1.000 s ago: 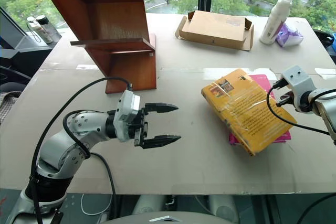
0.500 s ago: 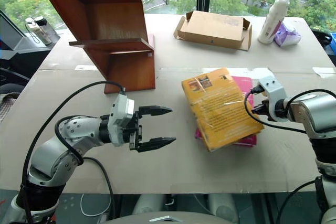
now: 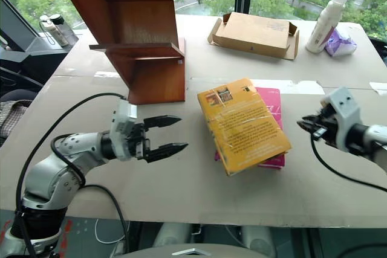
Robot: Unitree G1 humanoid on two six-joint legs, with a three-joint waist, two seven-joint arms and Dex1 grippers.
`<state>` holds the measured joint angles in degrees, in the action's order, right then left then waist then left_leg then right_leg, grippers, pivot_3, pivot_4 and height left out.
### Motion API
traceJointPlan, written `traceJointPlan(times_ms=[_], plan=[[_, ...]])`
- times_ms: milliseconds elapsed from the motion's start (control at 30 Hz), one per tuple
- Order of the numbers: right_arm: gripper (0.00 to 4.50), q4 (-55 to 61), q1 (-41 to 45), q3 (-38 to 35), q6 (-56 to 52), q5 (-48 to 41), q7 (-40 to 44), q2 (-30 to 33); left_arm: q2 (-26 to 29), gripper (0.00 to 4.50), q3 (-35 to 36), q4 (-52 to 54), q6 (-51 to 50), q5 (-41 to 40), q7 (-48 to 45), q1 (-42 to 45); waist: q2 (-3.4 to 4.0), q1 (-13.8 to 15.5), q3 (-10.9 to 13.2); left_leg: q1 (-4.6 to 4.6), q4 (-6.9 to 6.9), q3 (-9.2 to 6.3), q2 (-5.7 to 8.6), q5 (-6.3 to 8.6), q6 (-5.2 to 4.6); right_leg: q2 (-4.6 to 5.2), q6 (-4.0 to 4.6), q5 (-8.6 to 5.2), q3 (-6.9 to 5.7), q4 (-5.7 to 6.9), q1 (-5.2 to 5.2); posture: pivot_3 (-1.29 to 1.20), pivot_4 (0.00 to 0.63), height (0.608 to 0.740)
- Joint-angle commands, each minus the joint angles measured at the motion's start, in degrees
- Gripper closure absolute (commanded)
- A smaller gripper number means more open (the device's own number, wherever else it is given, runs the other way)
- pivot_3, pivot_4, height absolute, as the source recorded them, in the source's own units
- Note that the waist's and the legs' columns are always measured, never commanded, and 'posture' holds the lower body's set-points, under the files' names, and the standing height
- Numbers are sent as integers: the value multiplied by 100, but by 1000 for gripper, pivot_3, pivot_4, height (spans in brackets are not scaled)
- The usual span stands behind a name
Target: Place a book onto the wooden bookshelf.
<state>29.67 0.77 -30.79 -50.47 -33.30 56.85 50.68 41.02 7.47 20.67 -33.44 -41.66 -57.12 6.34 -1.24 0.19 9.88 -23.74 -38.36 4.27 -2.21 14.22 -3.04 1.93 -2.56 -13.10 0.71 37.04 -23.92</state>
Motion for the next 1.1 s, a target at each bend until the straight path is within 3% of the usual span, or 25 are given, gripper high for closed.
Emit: traceJointPlan(times_ms=[33,167,333,533,700,933,1100], plan=[[1808,250,-180,-818,306,-732,751,179,165,0,410,-113,-504,-392,128,-110,0,-68,0,8,-1,-1,-1,0,0,1,1,-1,0,5,6,0,150,733],[99,466,-488,-1557,106,-1415,1060,435,215,0,647,-285,-1168,-772,402,-63,-1,-84,-1,13,-6,-4,-1,0,0,9,18,-16,-3,17,10,0,150,733],[99,598,-1043,-2511,27,-1799,1189,483,197,0,690,-805,-1973,-1183,568,339,-5,-4,-3,4,-8,-10,4,0,0,11,25,-8,-12,17,9,0,150,733],[99,602,-1456,-2689,370,-1848,1469,526,168,0,518,-1288,-3226,-1621,857,964,-6,51,-3,4,-8,-8,6,0,0,11,24,-9,-10,13,9,0,150,733],[99,544,-1480,-2519,598,-1941,1518,494,-706,0,674,-2052,-4682,-2170,1996,1832,-7,70,-6,3,-16,-18,8,-1,0,10,9,-1,-17,18,13,0,150,733],[99,735,-1667,-2465,792,-2011,1387,401,-2200,0,929,-2954,-4996,-1961,3382,2368,-12,54,-6,0,-18,-19,11,-1,1,9,4,2,-12,19,14,0,150,733],[99,837,-1863,-2666,811,-2082,1310,383,-2939,0,1062,-3564,-4760,-1827,3701,2698,-14,73,-10,4,-26,-23,15,-1,1,11,6,2,-15,27,20,0,150,733]])
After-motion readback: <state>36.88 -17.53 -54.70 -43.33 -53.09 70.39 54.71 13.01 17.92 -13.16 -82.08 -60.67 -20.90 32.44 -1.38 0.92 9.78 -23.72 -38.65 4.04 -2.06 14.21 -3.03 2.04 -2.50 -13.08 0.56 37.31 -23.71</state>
